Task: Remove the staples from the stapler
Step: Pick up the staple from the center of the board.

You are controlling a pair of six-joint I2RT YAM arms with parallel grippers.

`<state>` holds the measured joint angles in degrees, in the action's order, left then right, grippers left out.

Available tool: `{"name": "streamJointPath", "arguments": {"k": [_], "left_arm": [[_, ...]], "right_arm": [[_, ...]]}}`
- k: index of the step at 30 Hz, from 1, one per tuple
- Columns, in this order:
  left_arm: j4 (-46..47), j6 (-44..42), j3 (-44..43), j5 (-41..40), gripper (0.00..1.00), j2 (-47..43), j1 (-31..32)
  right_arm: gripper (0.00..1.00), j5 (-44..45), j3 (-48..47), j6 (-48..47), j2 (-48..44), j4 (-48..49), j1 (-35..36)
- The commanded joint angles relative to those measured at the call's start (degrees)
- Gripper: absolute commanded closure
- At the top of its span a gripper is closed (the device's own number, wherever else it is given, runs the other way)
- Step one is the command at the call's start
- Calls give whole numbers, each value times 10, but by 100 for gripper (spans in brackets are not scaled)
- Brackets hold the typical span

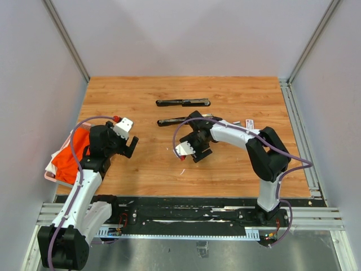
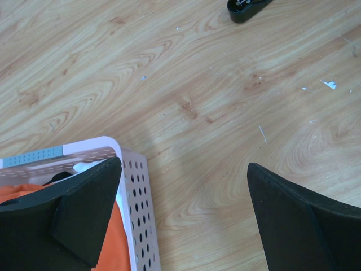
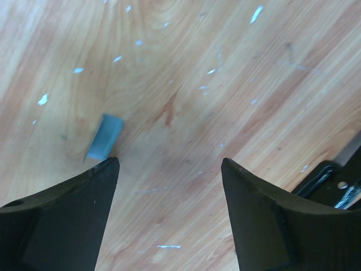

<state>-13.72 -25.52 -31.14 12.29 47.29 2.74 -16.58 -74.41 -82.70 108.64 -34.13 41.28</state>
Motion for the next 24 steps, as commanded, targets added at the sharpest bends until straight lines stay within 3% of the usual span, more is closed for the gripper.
{"name": "streamJointPath", "arguments": {"k": [1, 10, 14, 24], "left_arm": [[15, -6, 3, 10, 2, -5, -4], [12, -5, 2, 8, 2, -8, -4], [12, -5, 2, 8, 2, -7, -4], [12, -3, 1, 11, 2, -4, -4]], "right_arm": [[25, -14, 25, -14, -29, -37, -16], [34, -17, -46, 101, -23, -43, -28], [34, -32, -48, 130, -32, -53, -29], [47, -76, -46, 203, -14, -73, -29]]}}
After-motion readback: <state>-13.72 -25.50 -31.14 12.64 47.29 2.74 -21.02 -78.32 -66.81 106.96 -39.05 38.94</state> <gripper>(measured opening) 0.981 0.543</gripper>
